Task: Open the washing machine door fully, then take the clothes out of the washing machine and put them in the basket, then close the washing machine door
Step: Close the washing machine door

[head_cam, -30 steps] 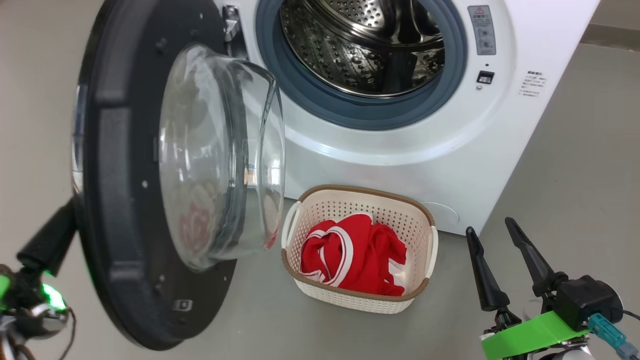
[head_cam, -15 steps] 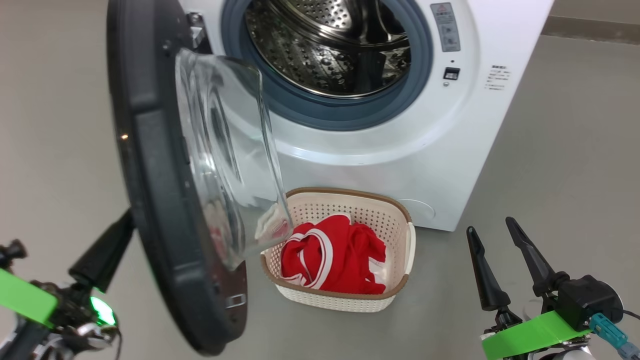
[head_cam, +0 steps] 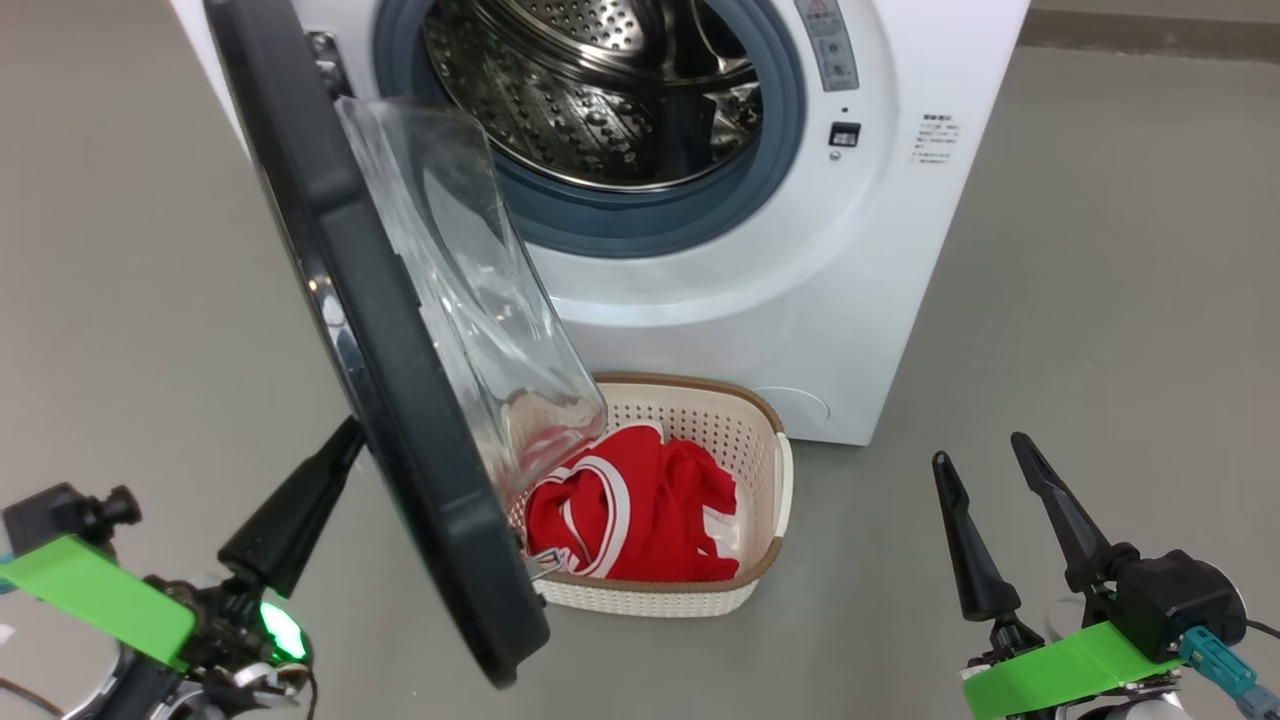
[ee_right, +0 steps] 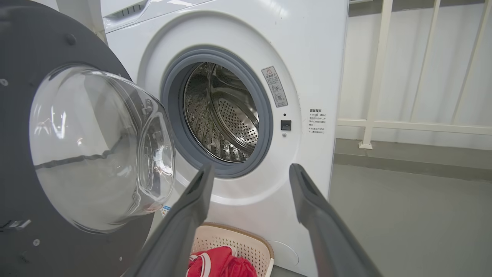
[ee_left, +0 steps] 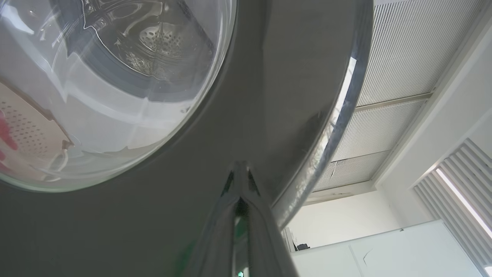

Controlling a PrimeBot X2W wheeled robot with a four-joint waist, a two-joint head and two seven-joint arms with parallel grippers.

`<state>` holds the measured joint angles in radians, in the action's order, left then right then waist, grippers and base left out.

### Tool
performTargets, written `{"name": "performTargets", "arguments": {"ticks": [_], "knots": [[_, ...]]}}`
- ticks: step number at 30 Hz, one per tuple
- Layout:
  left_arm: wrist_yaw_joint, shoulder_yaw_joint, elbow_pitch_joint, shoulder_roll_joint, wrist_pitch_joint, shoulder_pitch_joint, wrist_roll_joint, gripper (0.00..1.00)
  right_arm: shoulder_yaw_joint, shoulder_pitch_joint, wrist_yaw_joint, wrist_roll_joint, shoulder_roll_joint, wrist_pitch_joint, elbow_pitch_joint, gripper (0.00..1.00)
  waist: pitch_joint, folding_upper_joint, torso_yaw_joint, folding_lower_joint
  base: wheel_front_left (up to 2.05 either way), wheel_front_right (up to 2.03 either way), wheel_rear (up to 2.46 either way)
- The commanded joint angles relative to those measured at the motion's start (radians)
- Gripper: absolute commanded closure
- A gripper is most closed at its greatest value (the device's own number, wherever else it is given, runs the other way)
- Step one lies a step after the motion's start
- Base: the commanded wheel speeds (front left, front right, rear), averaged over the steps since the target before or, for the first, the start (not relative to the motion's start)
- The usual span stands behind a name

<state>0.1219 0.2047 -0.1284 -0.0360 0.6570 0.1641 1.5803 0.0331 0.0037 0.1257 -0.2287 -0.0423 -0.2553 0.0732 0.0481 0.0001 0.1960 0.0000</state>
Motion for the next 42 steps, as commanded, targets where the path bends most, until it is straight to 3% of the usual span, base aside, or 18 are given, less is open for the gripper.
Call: {"name": "performTargets", "arguments": {"ticks": [1,15,29,42], "knots": [[-0.014,0.01,-0.033,-0.014,-0.002,0.016,0.012,1.0,0.023,-0.012,0.005,-0.004,-0.008,-0.006,-0.029,0.0,0.011,-0.0001,-0.012,0.0,0.0,0.0,0.0],[-0.06,-0.055,-0.006,-0.014,-0.086,0.084,0.036,1.0,0.024,-0.047,0.005,-0.002,-0.008,-0.006,-0.03,0.0,0.079,-0.0001,-0.087,0.0,0.0,0.0,0.0],[-0.107,-0.127,0.106,-0.014,-0.195,0.266,0.03,1.0,0.03,-0.101,0.005,-0.01,-0.008,-0.006,-0.024,0.0,0.158,-0.0001,-0.151,0.0,0.0,0.0,0.0],[-0.106,-0.17,0.195,-0.014,-0.282,0.428,0.021,1.0,0.037,-0.138,0.005,-0.011,-0.008,-0.006,-0.022,0.0,0.226,-0.0001,-0.196,0.0,0.0,0.0,0.0]]}}
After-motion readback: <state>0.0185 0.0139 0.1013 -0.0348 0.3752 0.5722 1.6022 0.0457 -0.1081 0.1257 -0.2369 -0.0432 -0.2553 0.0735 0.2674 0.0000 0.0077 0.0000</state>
